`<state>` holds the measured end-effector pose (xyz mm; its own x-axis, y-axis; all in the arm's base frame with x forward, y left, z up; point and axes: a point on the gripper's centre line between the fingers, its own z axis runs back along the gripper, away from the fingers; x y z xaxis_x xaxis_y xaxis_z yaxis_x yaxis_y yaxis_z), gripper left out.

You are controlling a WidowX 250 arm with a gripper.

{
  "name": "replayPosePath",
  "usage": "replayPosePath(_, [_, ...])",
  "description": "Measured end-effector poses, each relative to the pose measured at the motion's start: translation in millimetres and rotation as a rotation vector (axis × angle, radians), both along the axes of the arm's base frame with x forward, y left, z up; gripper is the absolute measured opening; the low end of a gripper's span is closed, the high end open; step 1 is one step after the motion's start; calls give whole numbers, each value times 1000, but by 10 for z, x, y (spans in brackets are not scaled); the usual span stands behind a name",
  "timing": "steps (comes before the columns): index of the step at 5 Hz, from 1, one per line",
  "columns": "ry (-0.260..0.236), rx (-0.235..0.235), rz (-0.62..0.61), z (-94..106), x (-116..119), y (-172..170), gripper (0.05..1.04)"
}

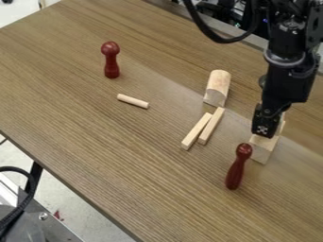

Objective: Move the square with a hole to the right

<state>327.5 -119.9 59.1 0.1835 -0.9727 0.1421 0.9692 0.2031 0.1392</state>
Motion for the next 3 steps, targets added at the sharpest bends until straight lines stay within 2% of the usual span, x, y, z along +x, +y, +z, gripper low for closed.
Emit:
replayPosePath(1, [4,-2,-2,-40,4,-12,664])
replayPosePath(2, [3,-7,8,-45,2,-20,950])
replayPosePath(3, [-4,-1,13,-56,2,-6,1001])
